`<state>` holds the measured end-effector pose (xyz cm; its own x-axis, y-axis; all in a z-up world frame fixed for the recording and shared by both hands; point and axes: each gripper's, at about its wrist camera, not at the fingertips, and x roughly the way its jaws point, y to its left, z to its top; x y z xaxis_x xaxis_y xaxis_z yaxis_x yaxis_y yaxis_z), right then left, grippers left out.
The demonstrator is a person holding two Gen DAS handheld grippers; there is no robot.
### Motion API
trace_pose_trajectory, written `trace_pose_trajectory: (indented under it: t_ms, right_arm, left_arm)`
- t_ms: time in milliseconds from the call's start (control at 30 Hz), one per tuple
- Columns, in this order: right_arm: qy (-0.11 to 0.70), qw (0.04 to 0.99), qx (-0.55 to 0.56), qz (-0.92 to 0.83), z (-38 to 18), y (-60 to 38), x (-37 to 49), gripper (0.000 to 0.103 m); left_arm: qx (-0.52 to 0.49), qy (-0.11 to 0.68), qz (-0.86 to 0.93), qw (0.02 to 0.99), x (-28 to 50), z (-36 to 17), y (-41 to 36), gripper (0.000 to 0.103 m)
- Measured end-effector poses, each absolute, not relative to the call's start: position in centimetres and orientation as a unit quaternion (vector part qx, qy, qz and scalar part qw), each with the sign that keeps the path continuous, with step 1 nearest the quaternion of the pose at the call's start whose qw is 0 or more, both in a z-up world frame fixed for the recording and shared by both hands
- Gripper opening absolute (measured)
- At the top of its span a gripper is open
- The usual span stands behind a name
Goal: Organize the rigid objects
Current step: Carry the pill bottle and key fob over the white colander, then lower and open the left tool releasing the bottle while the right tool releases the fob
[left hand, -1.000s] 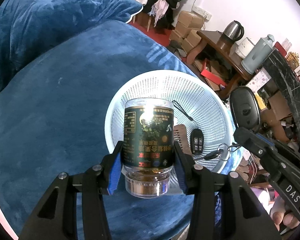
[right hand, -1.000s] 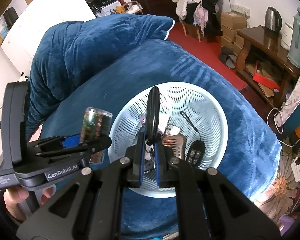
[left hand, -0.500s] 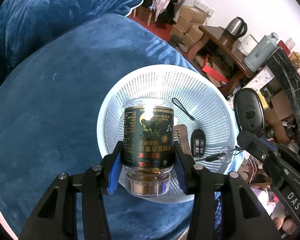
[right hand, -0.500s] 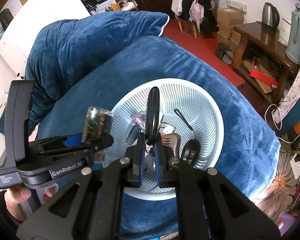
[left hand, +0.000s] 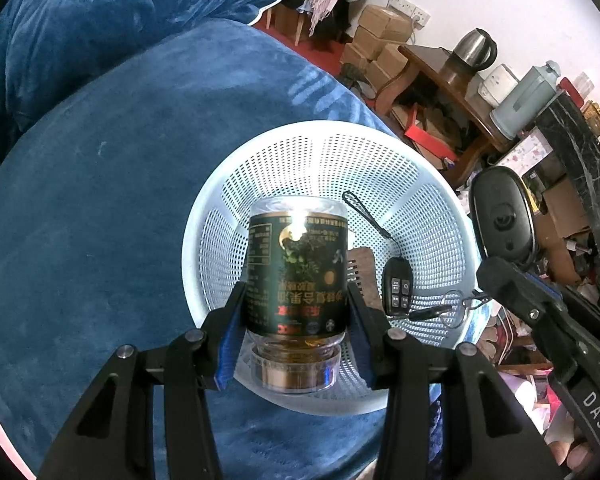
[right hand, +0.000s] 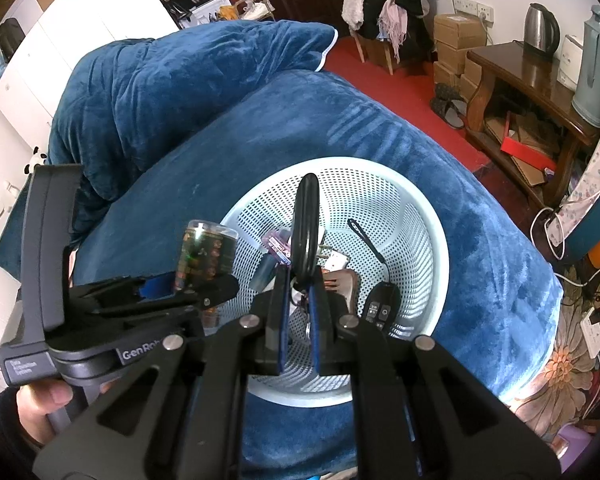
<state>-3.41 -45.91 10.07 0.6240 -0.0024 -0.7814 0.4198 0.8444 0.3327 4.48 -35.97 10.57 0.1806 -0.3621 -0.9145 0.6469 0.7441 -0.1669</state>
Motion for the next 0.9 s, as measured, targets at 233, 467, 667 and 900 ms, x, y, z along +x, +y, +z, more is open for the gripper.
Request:
trace_pose_trajectory:
  t_ms: [233, 467, 667, 900]
  right_arm:
    - [0.418, 0.864, 0.252, -0.123, 9.8, -46.1, -3.2, 0.009]
    - [0.421, 0.862, 0.255, -0.125, 9.2, -46.4, -3.0, 0.009]
    - [0.425, 0.858, 0.258, -0.129, 8.7, -46.6, -2.9, 0.009]
    - [0.429, 0.855, 0.260, -0.133, 8.3, -46.7, -3.0, 0.009]
  left_arm:
    - [0.131, 0.548, -0.334, 0.756, 4.5, 10.4, -36.2, 0.048]
    - [0.132, 0.553, -0.333, 0.752, 4.6, 9.8, -36.6, 0.048]
    - [0.133, 0.556, -0.332, 0.750, 4.8, 9.5, -36.7, 0.048]
    - [0.133, 0.564, -0.331, 0.745, 5.0, 8.9, -36.6, 0.048]
